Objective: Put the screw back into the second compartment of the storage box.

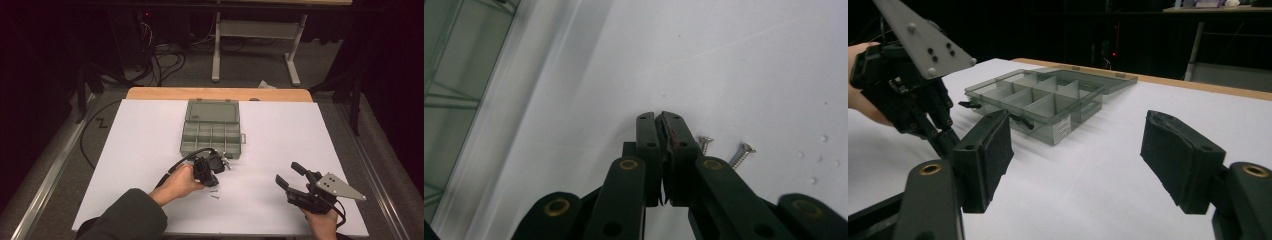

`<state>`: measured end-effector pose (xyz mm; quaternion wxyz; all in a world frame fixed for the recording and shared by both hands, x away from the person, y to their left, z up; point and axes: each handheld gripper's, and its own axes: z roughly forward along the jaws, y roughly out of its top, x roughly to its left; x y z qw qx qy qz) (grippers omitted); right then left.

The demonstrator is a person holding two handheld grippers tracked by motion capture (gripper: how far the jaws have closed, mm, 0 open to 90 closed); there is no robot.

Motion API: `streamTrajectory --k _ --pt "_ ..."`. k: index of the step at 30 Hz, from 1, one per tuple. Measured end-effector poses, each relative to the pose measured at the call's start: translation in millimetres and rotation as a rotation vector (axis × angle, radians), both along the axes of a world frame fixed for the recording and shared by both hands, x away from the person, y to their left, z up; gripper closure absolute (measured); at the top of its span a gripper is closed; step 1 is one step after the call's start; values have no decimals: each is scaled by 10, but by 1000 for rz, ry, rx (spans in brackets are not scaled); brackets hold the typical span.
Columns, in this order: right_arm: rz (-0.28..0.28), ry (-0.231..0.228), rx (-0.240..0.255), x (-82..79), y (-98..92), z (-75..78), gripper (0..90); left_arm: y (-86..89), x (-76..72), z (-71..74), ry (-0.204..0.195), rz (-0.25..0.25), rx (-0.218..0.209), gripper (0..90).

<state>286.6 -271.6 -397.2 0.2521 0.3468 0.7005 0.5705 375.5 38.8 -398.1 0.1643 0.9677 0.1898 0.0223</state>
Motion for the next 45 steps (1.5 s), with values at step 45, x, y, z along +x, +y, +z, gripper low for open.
streamTrajectory --k 45 --pt "7 -13 -32 -13 65 -44 304 463 507 644 -36 206 -213 869"
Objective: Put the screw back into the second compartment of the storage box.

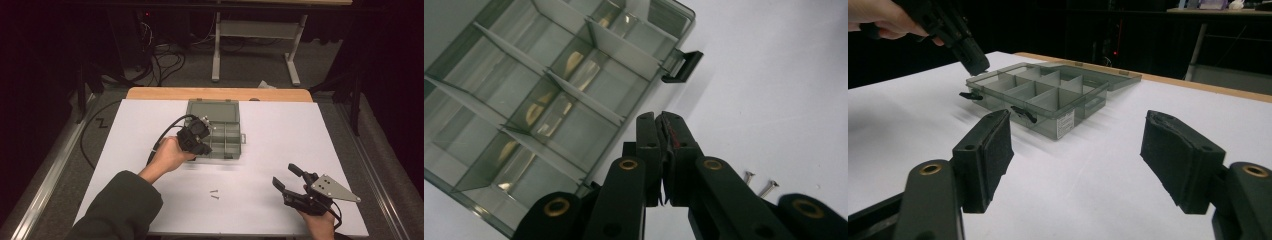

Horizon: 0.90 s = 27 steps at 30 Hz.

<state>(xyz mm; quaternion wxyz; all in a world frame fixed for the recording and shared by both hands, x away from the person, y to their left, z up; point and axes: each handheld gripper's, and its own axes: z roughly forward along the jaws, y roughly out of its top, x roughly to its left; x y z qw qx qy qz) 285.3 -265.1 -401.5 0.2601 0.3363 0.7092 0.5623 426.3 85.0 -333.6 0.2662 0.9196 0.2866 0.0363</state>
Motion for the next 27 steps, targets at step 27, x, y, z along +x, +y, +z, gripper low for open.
streamTrajectory --k 27 --pt "4 -11 5 -8 -9 11 305 -22 512 -52 22 147 -14 869"
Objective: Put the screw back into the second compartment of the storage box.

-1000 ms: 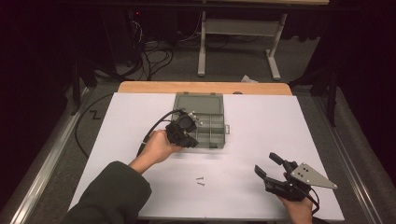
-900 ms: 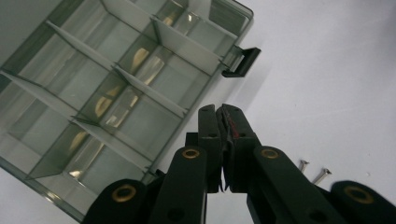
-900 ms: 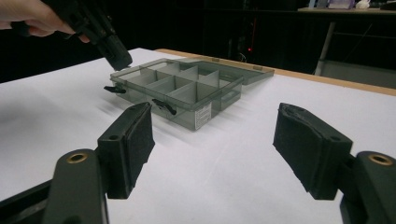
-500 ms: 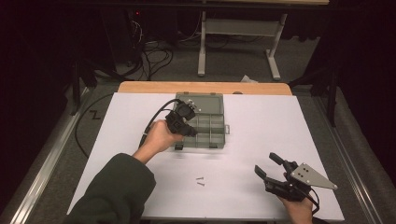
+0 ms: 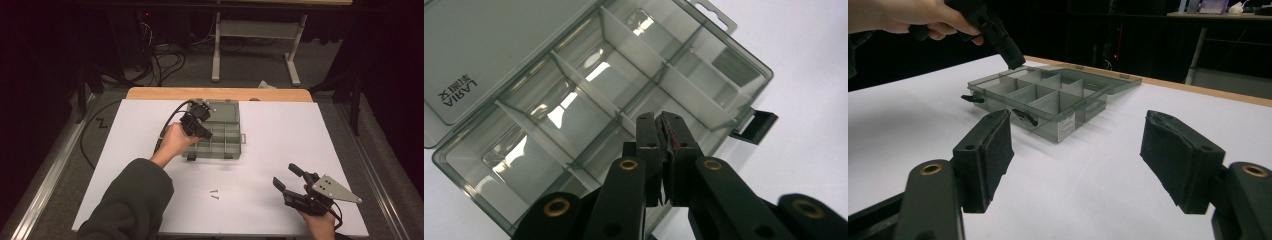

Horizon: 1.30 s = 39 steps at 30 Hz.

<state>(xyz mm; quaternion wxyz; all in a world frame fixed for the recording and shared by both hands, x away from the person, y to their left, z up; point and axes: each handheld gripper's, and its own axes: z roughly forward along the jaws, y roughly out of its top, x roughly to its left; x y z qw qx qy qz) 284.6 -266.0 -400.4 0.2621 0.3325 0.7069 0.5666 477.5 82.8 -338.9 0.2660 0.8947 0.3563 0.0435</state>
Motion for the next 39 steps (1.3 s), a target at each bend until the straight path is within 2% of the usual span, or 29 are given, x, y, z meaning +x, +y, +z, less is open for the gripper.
streamTrajectory --k 5,10,15,25,30,39 --pt "0 3 -4 6 4 -3 305 33 89 -61 8 38 6 868" --pt "2 5 -4 4 6 -3 307 65 153 -96 8 81 -12 868" --pt "8 15 -4 13 7 -9 307 77 223 -142 11 113 -4 868" --pt "11 15 -4 15 4 -9 308 47 312 -220 11 147 16 867" --pt "10 11 -7 4 8 -5 308 18 347 -273 11 154 44 867" --pt "17 11 -8 12 10 -8 308 11 382 -334 16 166 48 861"
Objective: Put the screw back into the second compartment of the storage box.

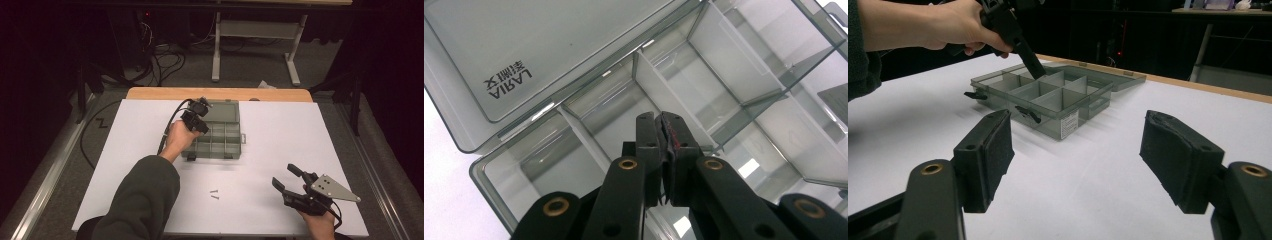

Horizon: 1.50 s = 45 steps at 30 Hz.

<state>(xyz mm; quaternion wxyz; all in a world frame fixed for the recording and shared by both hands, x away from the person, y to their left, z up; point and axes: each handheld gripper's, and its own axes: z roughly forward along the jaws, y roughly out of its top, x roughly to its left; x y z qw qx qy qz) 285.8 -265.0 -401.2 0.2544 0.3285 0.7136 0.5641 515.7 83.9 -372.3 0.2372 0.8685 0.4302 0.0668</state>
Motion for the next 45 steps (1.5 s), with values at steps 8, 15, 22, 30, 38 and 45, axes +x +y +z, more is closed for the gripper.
streamTrajectory --k 8,15,22,30,38,45 --pt "-2 -3 -3 -2 -1 2 308 14 -28 49 -20 -9 -5 801" --pt "-5 -6 1 -13 -1 7 309 57 -151 196 -65 -22 -26 687" --pt "-10 -2 3 -14 -4 6 308 82 -306 283 -93 -41 -44 574" --pt "-17 0 -2 -8 -4 -7 306 127 -491 391 -133 -67 -87 491" --pt "-15 0 -1 -15 -6 -10 304 144 -720 435 -152 -122 -94 468" --pt "-11 2 -5 -18 -1 -14 304 141 -894 466 -156 -168 -85 464"
